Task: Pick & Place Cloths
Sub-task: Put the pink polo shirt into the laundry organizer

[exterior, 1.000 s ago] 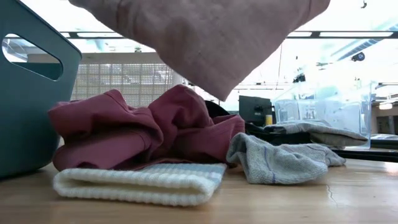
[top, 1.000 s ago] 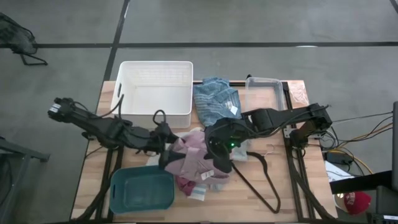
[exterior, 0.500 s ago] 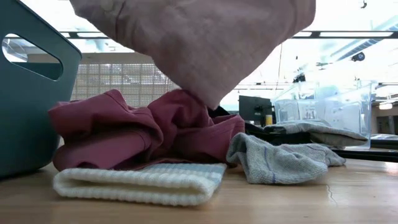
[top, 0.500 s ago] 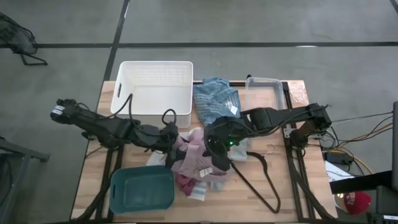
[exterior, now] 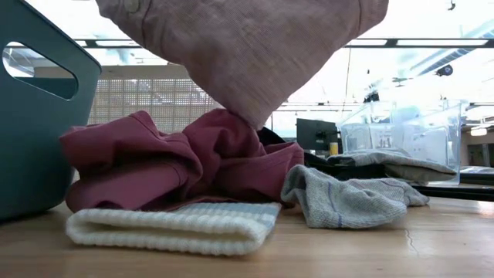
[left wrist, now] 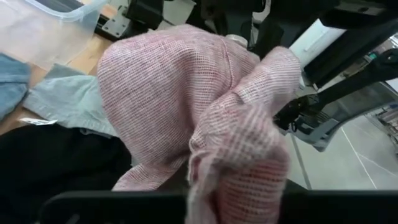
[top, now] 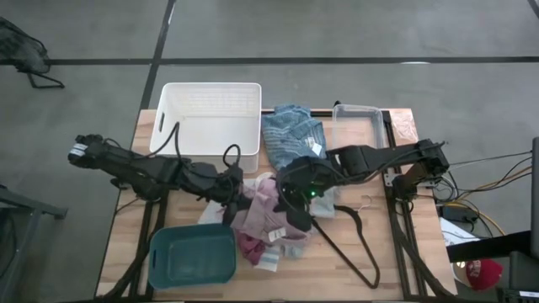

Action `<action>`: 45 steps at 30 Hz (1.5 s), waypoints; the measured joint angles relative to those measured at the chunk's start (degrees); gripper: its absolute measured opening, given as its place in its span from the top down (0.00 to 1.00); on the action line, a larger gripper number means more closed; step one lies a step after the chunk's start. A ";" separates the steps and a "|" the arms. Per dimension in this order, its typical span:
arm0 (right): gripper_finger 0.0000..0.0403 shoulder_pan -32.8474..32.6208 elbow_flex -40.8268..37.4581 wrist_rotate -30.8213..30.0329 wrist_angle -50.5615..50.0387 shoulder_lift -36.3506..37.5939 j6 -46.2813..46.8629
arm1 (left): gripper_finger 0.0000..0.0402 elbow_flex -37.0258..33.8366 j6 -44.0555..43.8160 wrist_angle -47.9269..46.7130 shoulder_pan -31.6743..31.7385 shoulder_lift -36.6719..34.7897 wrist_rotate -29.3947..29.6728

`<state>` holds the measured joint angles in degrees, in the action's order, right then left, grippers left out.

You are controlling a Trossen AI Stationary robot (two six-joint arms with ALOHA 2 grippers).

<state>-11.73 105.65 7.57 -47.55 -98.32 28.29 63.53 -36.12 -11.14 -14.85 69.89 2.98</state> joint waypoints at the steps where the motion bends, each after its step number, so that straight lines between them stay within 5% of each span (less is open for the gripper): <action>1: 0.94 0.06 0.00 -0.01 0.06 0.00 0.00 | 0.92 0.22 0.00 0.02 0.20 0.00 -0.04; 18: 0.84 1.94 0.09 -5.85 7.63 2.69 -3.85 | 0.92 5.12 5.73 -0.59 5.24 -4.24 1.06; 30: 0.42 4.64 0.04 -15.04 8.06 6.73 -3.04 | 0.92 5.91 6.75 -1.01 10.97 -10.51 5.67; 36: 0.26 4.73 -0.02 -20.22 8.01 7.91 -5.00 | 0.92 6.05 5.83 -1.68 13.93 -14.97 12.22; 45: 0.14 4.67 -0.02 -21.43 8.40 8.00 -5.40 | 0.91 6.03 6.27 -11.29 15.61 -20.89 34.52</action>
<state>-7.06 105.62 -13.87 -39.15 -90.32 22.90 69.56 -29.85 -22.43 0.75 49.00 37.51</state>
